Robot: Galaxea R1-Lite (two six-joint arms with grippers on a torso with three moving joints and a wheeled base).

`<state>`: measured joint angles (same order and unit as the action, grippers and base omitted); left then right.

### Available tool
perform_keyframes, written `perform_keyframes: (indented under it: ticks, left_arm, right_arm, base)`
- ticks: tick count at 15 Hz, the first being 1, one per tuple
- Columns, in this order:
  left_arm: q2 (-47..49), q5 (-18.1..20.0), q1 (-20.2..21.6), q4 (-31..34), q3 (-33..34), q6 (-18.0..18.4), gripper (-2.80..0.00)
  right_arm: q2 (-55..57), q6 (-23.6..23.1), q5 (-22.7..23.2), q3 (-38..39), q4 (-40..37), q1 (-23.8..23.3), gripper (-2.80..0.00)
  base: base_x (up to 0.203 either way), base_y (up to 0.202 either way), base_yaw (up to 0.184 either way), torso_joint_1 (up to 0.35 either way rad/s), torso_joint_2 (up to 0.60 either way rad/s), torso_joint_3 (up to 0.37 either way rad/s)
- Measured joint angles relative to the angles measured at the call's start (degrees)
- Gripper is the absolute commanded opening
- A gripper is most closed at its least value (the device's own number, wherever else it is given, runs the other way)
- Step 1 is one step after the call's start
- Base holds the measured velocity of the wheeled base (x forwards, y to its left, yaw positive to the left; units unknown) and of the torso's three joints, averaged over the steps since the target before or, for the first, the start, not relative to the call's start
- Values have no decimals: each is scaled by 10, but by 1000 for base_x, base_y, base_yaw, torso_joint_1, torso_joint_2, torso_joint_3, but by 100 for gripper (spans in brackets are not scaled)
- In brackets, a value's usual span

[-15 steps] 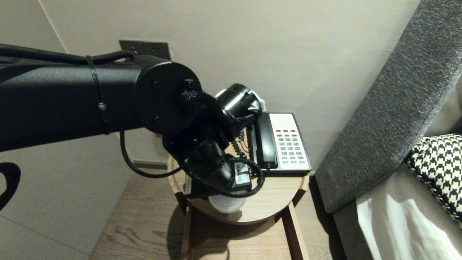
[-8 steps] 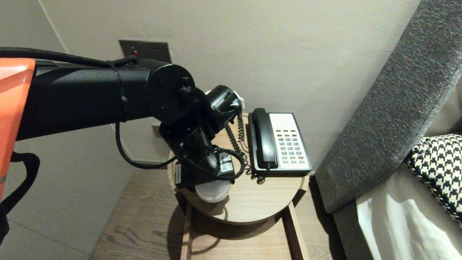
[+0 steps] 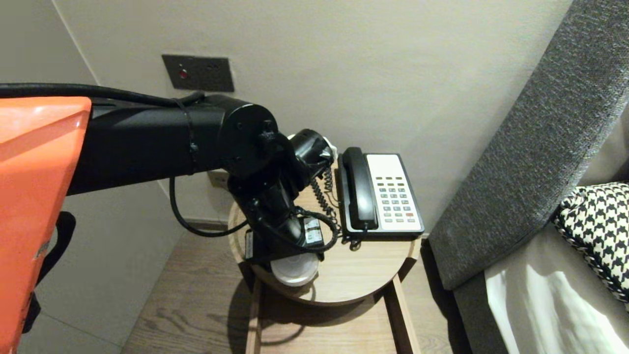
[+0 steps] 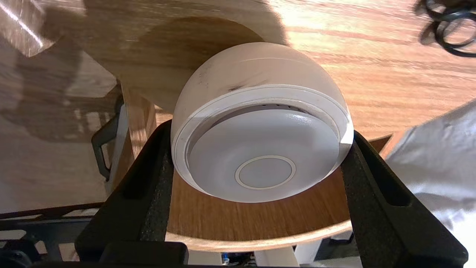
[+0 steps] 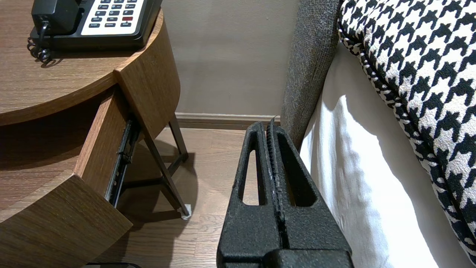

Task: Take the remote control out of the drawer one by one and place them on the table

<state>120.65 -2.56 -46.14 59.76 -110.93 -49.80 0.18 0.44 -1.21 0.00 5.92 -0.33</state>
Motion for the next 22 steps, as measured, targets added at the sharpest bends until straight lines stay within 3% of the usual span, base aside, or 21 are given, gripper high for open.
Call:
perform_keyframes:
  ticks: [10,22]
  left_arm:
    - [8,14,0,5,0,0,-280]
    - [6,-27,-19,5,5,-7,-280]
  right_arm:
    - [0,0,0,0,0,0,-280]
    - [0,0,0,0,0,0,-280]
  base:
    - [0,0,0,0,0,0]
    - [0,0,0,0,0,0]
